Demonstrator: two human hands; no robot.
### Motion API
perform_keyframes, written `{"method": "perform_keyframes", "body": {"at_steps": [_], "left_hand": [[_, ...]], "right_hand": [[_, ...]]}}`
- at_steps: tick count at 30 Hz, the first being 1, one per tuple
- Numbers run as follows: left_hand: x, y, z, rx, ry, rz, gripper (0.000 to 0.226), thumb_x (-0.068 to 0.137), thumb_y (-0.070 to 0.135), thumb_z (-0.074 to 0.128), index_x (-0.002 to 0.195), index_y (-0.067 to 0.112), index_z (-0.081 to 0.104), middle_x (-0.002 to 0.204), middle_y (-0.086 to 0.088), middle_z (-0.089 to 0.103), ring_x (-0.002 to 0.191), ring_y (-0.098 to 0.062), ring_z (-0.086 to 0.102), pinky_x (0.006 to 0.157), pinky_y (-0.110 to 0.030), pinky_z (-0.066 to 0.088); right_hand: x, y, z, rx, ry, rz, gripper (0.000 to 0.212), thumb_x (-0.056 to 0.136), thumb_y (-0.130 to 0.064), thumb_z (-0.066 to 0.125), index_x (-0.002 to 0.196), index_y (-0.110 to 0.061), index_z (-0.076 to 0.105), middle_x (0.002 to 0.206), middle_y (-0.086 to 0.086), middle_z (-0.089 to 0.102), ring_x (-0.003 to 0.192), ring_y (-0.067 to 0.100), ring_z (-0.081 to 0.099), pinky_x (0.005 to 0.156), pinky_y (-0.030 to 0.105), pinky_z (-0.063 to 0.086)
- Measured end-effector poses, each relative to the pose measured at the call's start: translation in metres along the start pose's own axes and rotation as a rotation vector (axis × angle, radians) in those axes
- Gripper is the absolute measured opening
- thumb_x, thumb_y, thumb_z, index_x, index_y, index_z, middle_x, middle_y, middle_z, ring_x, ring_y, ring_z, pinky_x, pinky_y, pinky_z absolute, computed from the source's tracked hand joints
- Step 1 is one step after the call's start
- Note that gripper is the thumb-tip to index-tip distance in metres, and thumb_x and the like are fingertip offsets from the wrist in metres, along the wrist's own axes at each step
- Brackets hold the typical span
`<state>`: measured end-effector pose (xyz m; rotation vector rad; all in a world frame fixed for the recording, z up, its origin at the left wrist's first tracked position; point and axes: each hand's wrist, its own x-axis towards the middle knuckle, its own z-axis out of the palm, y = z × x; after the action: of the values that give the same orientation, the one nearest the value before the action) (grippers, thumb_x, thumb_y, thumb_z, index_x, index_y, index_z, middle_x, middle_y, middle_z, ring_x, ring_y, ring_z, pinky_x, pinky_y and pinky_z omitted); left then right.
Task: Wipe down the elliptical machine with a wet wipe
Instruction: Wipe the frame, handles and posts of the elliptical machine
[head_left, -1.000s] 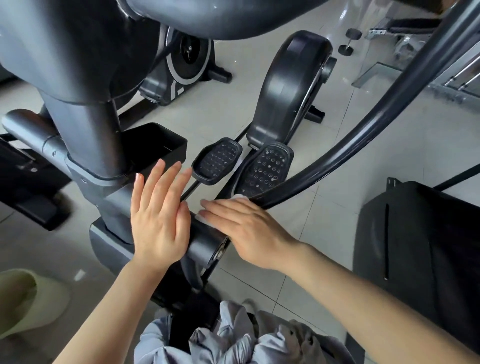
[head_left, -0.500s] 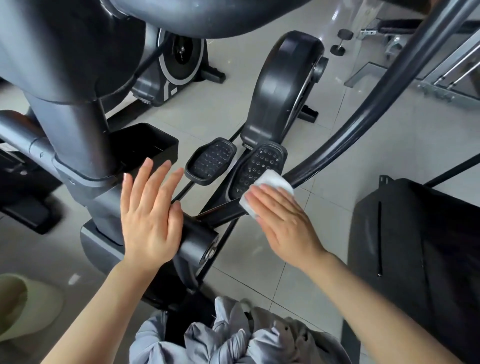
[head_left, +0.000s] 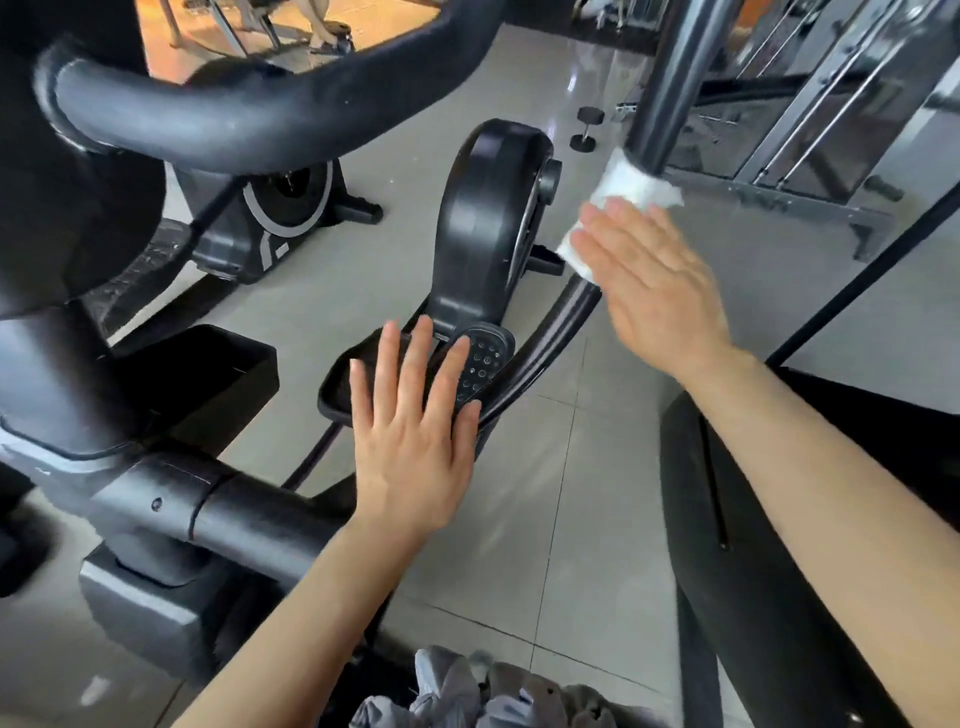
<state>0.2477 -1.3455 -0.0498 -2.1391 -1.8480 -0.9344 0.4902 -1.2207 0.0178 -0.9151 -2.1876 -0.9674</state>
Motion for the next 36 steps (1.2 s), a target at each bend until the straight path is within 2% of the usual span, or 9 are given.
{"method": "perform_keyframes", "body": {"at_steps": [5,8,12,14,17,21,25,29,36], "left_hand": [[-0.001,0.001,0.035,0.099,-0.079,-0.050,0.052,0.101,0.035,0.027,0.148,0.015,0.037,0.154,-0.014,0.036,0.147,-0.032,0.018,0.115,-0.061,0.014],[-0.001,0.000,0.040,0.133,-0.049,-0.048,0.051,0.101,0.032,0.030,0.149,0.015,0.035,0.153,-0.014,0.038,0.148,-0.032,0.019,0.117,-0.057,0.011],[-0.003,0.002,0.042,0.179,-0.038,-0.013,0.053,0.101,0.034,0.028,0.150,0.014,0.033,0.153,-0.013,0.037,0.147,-0.029,0.017,0.117,-0.055,0.011],[-0.004,0.003,0.043,0.204,-0.048,0.006,0.056,0.100,0.037,0.026,0.151,0.014,0.030,0.155,-0.012,0.035,0.148,-0.026,0.015,0.118,-0.053,0.011],[-0.004,0.004,0.043,0.212,-0.059,-0.012,0.058,0.100,0.042,0.023,0.152,0.016,0.026,0.157,-0.011,0.032,0.149,-0.025,0.014,0.119,-0.052,0.009],[-0.003,0.005,0.045,0.210,-0.037,-0.017,0.058,0.101,0.042,0.021,0.152,0.015,0.024,0.156,-0.011,0.032,0.151,-0.022,0.006,0.120,-0.049,0.003],[-0.003,0.006,0.045,0.204,-0.018,-0.030,0.057,0.101,0.042,0.023,0.151,0.015,0.026,0.156,-0.010,0.032,0.150,-0.015,-0.006,0.121,-0.046,0.000],[-0.003,0.006,0.044,0.217,-0.008,-0.019,0.056,0.100,0.040,0.024,0.150,0.014,0.028,0.154,-0.011,0.036,0.150,-0.016,-0.005,0.121,-0.045,0.000],[-0.003,0.005,0.045,0.251,-0.015,0.018,0.057,0.103,0.044,0.016,0.150,0.015,0.029,0.154,-0.011,0.036,0.151,-0.017,-0.003,0.121,-0.047,0.004]], "right_hand": [[-0.059,-0.117,0.020,0.385,-0.085,0.253,0.033,0.095,-0.005,0.051,0.127,-0.004,0.062,0.135,0.011,0.058,0.134,0.025,0.043,0.115,0.044,0.030],[-0.069,-0.151,0.020,0.482,-0.167,0.216,0.036,0.094,-0.004,0.050,0.129,-0.005,0.059,0.138,0.008,0.055,0.137,0.020,0.038,0.118,0.037,0.025],[-0.052,-0.071,0.015,0.236,-0.154,0.053,0.076,0.079,0.016,0.065,0.144,-0.014,0.039,0.146,-0.001,0.041,0.139,0.014,0.030,0.122,0.031,0.008],[-0.024,-0.012,0.001,0.065,-0.116,-0.040,0.085,0.075,0.020,0.057,0.147,-0.015,0.029,0.149,-0.004,0.031,0.145,0.010,0.013,0.122,0.032,0.000],[0.026,0.054,-0.023,-0.199,0.027,-0.239,0.072,0.081,0.016,0.050,0.145,-0.015,0.038,0.149,-0.004,0.039,0.144,0.011,0.022,0.119,0.035,0.009],[0.030,0.041,-0.007,-0.045,0.219,-0.038,0.063,0.085,0.014,0.058,0.139,-0.014,0.045,0.141,0.000,0.051,0.146,0.009,0.019,0.121,0.034,0.016],[-0.040,-0.028,0.024,0.164,0.001,0.010,0.076,0.075,0.021,0.065,0.138,-0.013,0.042,0.142,0.004,0.050,0.135,0.022,0.036,0.122,0.032,0.009],[-0.033,-0.016,0.013,0.103,-0.103,-0.150,0.059,0.082,0.010,0.061,0.137,-0.011,0.051,0.140,0.003,0.053,0.134,0.018,0.037,0.122,0.034,0.011],[0.107,0.078,-0.050,-0.155,0.278,-0.193,0.030,0.102,-0.020,0.046,0.119,-0.005,0.066,0.132,0.012,0.060,0.129,0.026,0.045,0.118,0.040,0.019]]}}
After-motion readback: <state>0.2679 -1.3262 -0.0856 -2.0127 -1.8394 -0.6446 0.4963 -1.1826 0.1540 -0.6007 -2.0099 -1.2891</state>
